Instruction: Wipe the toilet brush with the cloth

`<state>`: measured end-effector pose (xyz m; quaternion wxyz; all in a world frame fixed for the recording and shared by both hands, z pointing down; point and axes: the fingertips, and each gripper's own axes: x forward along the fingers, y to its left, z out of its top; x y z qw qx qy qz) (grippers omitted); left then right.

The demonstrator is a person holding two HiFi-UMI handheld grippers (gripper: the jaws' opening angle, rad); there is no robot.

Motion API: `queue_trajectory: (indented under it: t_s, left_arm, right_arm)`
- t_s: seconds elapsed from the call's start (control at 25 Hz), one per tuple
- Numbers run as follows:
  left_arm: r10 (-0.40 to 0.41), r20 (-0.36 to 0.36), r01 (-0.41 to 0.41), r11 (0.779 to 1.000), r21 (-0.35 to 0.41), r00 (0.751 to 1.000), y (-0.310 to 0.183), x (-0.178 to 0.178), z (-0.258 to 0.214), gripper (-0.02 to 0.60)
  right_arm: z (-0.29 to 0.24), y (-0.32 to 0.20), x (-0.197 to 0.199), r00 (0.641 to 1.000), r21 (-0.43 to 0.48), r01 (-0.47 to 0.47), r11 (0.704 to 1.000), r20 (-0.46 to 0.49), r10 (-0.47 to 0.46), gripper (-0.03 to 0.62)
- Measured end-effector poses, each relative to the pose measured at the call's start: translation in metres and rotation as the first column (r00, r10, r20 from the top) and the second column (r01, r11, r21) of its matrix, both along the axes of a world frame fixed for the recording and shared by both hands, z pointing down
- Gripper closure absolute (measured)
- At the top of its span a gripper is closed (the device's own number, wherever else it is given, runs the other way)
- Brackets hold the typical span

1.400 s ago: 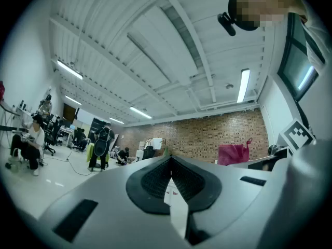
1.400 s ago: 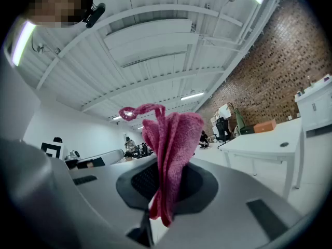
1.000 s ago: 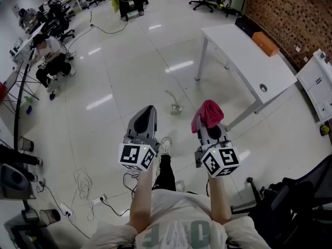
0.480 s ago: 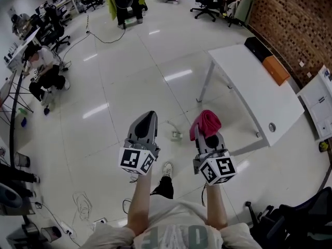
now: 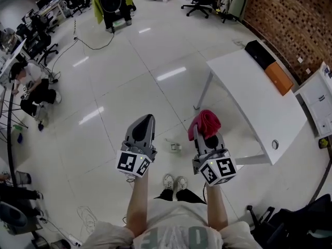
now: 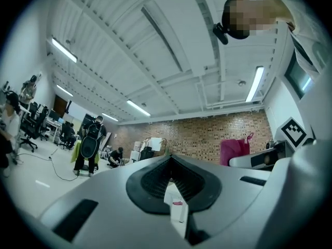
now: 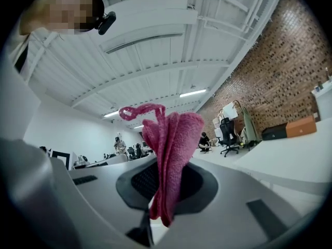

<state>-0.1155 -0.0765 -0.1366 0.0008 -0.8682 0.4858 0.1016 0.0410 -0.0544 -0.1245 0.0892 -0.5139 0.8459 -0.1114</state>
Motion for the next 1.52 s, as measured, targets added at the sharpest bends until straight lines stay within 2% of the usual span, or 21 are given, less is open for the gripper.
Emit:
queue_trajectory:
  t_s: [0.2,0.36,0.48,0.6,0.72,0.88,1.08,1.2,1.32,1.52]
  left_arm:
    - [0.026,0.022,-0.027,1.0,0.008,0.999,-0.015,0.013,-0.003,0.577]
    - [0.039,0.013,-0.039,0.999,-0.01,0.999,-0.015,0.021,0.005,0.577]
    - [0.055,0.014,-0.054,0.998,-0.026,0.998,-0.014,0.029,0.022,0.577]
    - [0.072,0.03,-0.072,0.997,-0.001,0.997,-0.015,0.032,0.058,0.577]
    - [0.097,0.041,-0.098,0.995,0.007,0.994,-0.019,0.031,0.139,0.577]
    - [0.115,0.052,-0.116,0.993,0.022,0.992,-0.033,0.03,0.291,0.577]
    - [0.049,0.015,-0.05,0.99,0.131,0.999,-0.056,0.004,0.472,0.577]
    - [0.03,0.011,-0.031,0.993,0.116,0.999,-0.067,-0.012,0.575,0.577]
    - [0.044,0.023,-0.047,0.991,0.128,0.999,-0.067,-0.016,0.636,0.577]
    - [0.09,0.014,-0.091,0.987,0.13,0.996,-0.041,-0.005,0.703,0.577]
  right_arm:
    - [0.006,-0.021,0.008,1.0,-0.015,-0.005,1.0,0.011,0.005,0.563]
    - [0.003,-0.025,0.013,1.0,-0.001,-0.001,1.0,0.007,0.001,0.563]
    - [0.011,-0.027,0.017,1.0,0.005,0.009,1.0,-0.011,-0.009,0.563]
    - [0.041,-0.032,0.018,0.998,0.054,0.03,0.998,-0.06,-0.027,0.563]
    - [0.119,-0.043,0.022,0.997,0.067,0.032,0.997,-0.065,-0.028,0.563]
    - [0.273,-0.063,0.027,0.996,0.068,0.044,0.997,-0.077,-0.038,0.563]
    - [0.484,-0.091,0.03,0.993,0.08,0.069,0.994,-0.107,-0.06,0.563]
    - [0.583,-0.104,0.033,0.993,0.075,0.063,0.995,-0.106,-0.055,0.563]
    - [0.642,-0.11,0.032,0.994,0.088,0.083,0.993,-0.08,-0.076,0.563]
    - [0.712,-0.091,0.028,0.99,0.078,0.134,0.988,-0.045,-0.131,0.563]
